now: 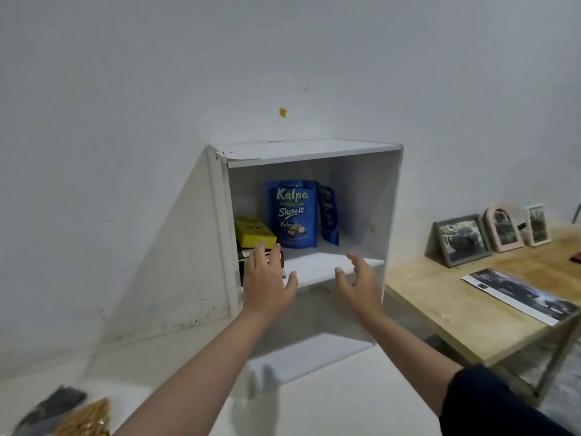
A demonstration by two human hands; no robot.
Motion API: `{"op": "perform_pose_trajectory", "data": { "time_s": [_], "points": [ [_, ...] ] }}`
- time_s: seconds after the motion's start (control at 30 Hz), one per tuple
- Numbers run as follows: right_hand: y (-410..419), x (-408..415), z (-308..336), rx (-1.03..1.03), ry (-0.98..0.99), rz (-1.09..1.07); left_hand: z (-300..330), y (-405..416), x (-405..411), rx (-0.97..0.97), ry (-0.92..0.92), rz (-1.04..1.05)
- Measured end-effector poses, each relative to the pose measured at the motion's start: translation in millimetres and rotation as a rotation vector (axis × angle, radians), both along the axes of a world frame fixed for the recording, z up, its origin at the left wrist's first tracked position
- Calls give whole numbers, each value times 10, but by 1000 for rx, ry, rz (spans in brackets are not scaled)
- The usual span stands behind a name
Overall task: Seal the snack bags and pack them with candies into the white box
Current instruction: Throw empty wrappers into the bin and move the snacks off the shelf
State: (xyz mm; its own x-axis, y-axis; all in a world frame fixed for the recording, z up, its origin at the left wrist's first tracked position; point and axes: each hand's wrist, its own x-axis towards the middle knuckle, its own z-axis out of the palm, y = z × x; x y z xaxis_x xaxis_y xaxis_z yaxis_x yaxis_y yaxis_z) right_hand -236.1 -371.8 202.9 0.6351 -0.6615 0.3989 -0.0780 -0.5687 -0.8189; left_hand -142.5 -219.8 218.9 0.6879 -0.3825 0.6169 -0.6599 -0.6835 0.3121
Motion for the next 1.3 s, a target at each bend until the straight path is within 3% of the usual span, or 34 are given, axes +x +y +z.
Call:
{"op": "perform_pose_trajectory", "data": {
  "time_s": [0.2, 0.37, 0.57, 0.8, 0.9, 1.07, 1.3],
  "points": [
    [-591, 675, 152, -77, 30, 116, -250, -366, 351, 204, 143, 341],
    [-996, 1184, 177, -103, 34, 172, -406, -588, 565, 192, 190, 503],
    [-1218, 1710, 162, 34, 141, 57, -477, -626, 608, 185, 143, 562],
    [-1156, 2124, 130, 238, 2, 121, -537, -638, 634, 185, 46, 639],
    [-1123, 2211, 58, 213, 9, 153, -546, -637, 632, 182, 15, 656],
    [-1065, 2050, 96, 118, 9, 118, -532, -638, 574, 181, -4, 661],
    [-1006, 1556, 130, 195, -90, 149, -501, -614, 284, 149, 29, 629]
  ]
}}
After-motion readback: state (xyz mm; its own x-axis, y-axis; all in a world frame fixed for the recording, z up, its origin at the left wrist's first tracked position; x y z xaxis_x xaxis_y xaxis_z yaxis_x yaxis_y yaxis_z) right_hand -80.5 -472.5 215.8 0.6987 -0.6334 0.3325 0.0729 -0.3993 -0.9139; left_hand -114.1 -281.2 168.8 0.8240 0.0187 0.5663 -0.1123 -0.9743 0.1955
